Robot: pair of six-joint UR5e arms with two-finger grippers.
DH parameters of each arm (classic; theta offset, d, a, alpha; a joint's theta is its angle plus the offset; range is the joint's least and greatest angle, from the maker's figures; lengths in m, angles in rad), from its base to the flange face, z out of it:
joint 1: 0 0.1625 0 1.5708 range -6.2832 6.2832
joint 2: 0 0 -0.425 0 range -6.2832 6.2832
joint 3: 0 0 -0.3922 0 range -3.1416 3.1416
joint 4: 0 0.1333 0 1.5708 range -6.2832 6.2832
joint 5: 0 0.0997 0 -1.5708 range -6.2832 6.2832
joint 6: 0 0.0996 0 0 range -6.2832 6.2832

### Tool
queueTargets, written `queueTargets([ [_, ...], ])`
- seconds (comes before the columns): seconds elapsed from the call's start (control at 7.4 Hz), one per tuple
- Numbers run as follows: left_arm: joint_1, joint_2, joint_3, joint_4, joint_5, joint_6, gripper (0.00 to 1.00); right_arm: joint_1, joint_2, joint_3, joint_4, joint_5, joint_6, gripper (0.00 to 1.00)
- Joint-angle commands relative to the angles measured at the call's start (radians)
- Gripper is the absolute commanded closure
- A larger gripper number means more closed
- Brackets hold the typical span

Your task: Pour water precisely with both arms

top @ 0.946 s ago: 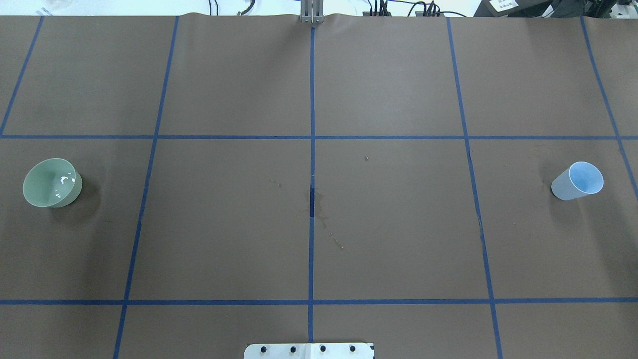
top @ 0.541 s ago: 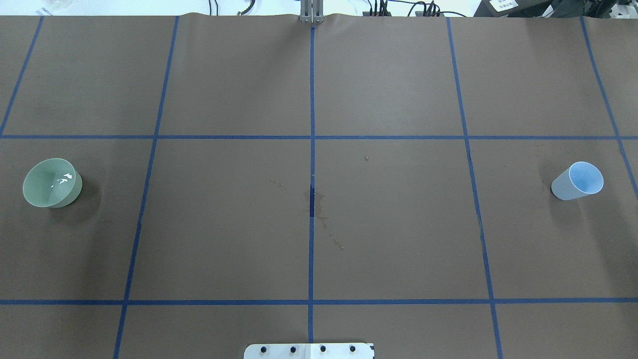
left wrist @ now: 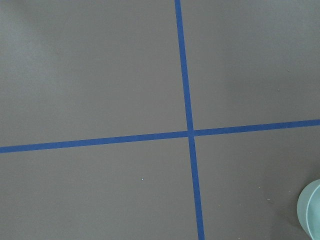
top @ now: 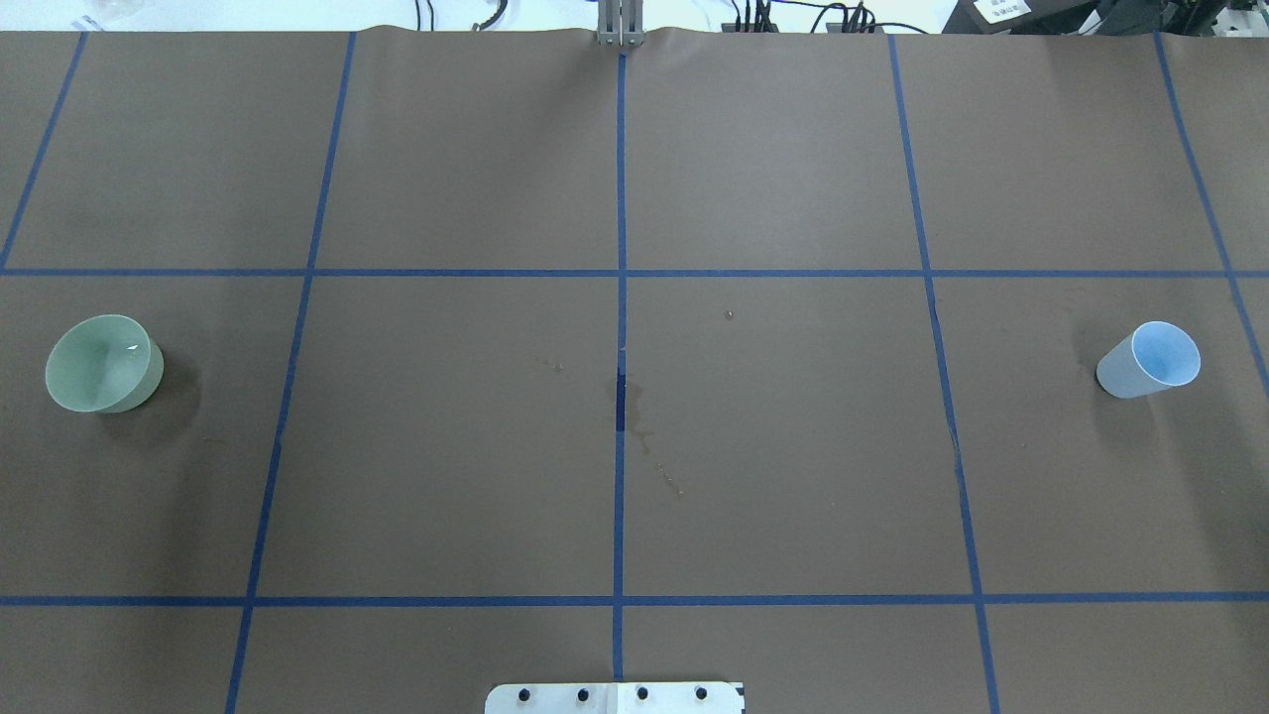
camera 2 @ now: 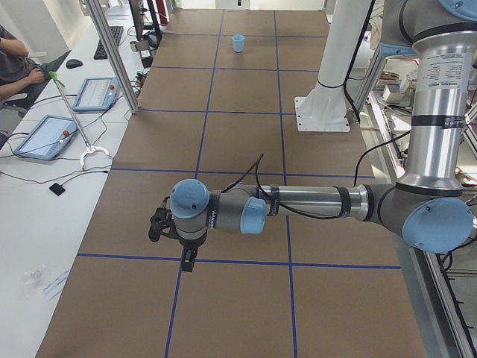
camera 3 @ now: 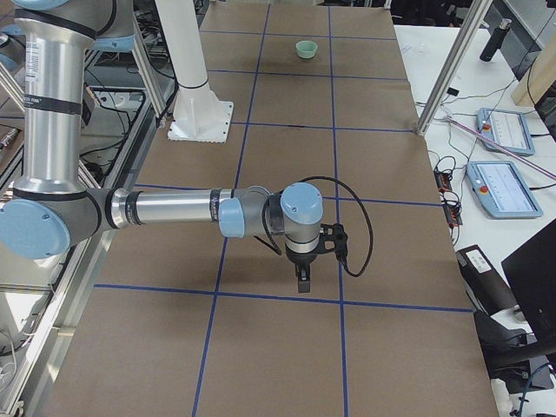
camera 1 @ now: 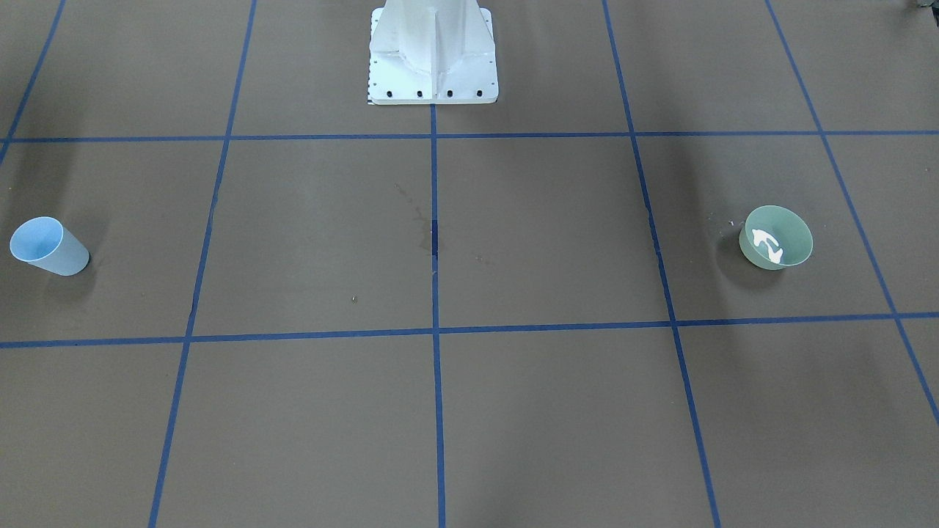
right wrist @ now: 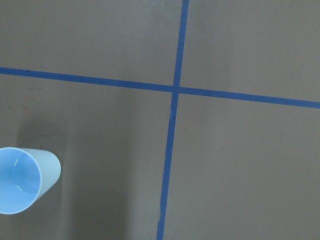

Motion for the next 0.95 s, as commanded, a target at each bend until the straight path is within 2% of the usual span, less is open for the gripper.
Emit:
queueTargets([
  [0.0,0.001,0.002,0.001,-0.004,-0.002,0.001,0.0,0.0,-0.001,-0.001,-0.001,0.0,0.002,0.0],
  [0.81,0.001,0.006,0.004,-0.004,-0.003,0.001,0.0,0.0,-0.001,-0.004,-0.001,-0.009,0.002,0.0],
])
